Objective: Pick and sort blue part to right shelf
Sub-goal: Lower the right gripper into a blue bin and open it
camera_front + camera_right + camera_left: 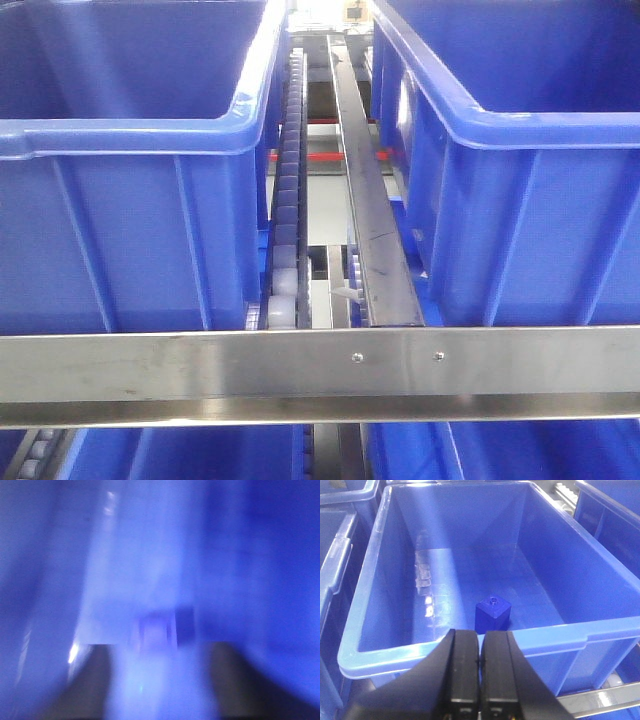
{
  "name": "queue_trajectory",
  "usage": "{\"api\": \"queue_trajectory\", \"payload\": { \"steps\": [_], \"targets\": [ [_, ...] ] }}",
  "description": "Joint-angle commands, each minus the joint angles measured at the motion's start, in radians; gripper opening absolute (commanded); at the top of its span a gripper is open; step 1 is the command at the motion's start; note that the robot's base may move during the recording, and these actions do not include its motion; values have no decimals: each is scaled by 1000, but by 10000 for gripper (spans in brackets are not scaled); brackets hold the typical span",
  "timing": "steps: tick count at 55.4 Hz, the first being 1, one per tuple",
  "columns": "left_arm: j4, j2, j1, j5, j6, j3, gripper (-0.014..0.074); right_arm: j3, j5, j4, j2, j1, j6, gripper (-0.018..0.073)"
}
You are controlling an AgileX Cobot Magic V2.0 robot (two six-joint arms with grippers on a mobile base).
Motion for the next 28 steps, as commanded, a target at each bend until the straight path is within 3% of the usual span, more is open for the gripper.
{"api": "queue_trajectory", "payload": {
  "steps": [1, 8, 28],
  "targets": [
    [-7, 10, -1, -74, -1, -26, 124, 56, -56, 12, -110, -4, 0, 143],
    [-7, 10, -1, -74, -1, -26, 124, 225, -111, 24, -263, -4, 0, 40],
    [-7, 10, -1, -74, -1, -26, 124, 605, -246, 24, -783, -4, 0, 43]
  ]
}}
